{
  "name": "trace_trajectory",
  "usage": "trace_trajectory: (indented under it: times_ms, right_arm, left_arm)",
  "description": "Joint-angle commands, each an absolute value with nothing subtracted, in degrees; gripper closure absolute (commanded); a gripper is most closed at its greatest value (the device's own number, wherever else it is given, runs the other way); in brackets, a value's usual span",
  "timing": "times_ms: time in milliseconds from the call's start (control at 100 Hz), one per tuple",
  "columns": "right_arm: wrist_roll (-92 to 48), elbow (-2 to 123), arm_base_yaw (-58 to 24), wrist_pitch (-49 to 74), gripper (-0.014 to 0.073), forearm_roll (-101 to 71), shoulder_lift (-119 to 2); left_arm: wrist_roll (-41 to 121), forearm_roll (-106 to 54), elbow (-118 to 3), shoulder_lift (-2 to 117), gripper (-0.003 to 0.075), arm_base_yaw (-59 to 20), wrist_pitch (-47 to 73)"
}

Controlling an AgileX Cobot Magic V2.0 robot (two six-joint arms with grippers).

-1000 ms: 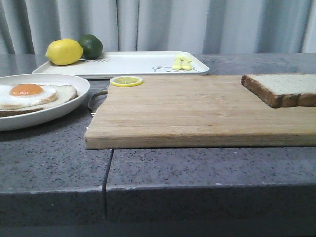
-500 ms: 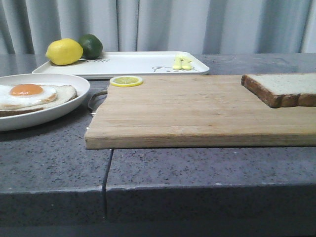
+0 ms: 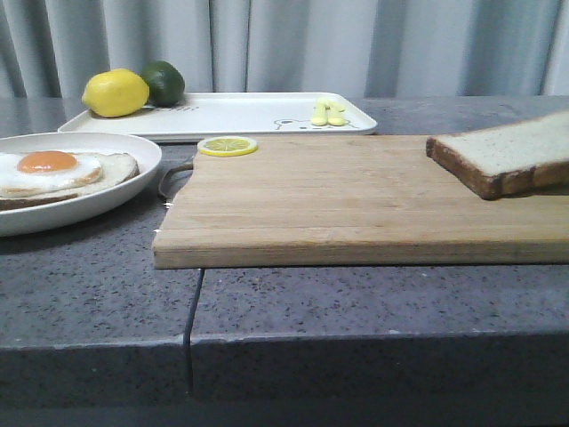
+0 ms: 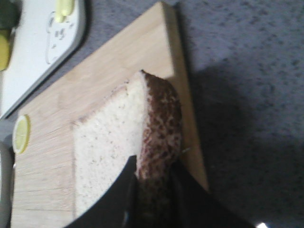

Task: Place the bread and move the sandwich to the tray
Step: 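Lift the bread slice off the cutting board with the right gripper, then carry the bread over the egg toast and lay it on top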

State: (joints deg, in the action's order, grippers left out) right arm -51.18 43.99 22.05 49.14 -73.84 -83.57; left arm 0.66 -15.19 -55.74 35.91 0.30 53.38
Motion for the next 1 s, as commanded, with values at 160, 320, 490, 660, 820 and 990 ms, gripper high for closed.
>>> trace_trajectory:
  times_ms: [160, 320, 490, 660, 820, 990]
  right_arm:
    - [-50.64, 47.01, 19.93, 55.86, 0.0702, -87.33, -71.28]
    - [-49.91, 48.98, 11.28, 52.54, 0.0702, -91.37, -66.93]
    - [-49.49, 51.32, -2.42, 41.36, 0.0702, -96.65, -66.69]
    - [-49.65, 53.01, -14.43, 28.44, 0.0702, -100.53, -68.22]
    - [-50.39, 56.02, -24.22, 22.42, 0.0702, -103.82, -73.01]
    - [-50.69, 61.85, -31.53, 19.91, 0.0702, -105.11, -80.56]
  left_arm:
    - [0.51, -16.46, -57.13, 36.00, 0.0102, 0.34, 49.17]
    - [0.51, -16.46, -57.13, 36.00, 0.0102, 0.34, 49.17]
    - [0.51, -16.46, -57.13, 36.00, 0.0102, 0.34, 49.17]
    - [0.51, -16.46, -57.13, 36.00, 0.0102, 0.34, 49.17]
    - [0.51, -16.46, -57.13, 36.00, 0.0102, 0.34, 49.17]
    - [0.51, -16.46, -57.13, 36.00, 0.0102, 0.34, 49.17]
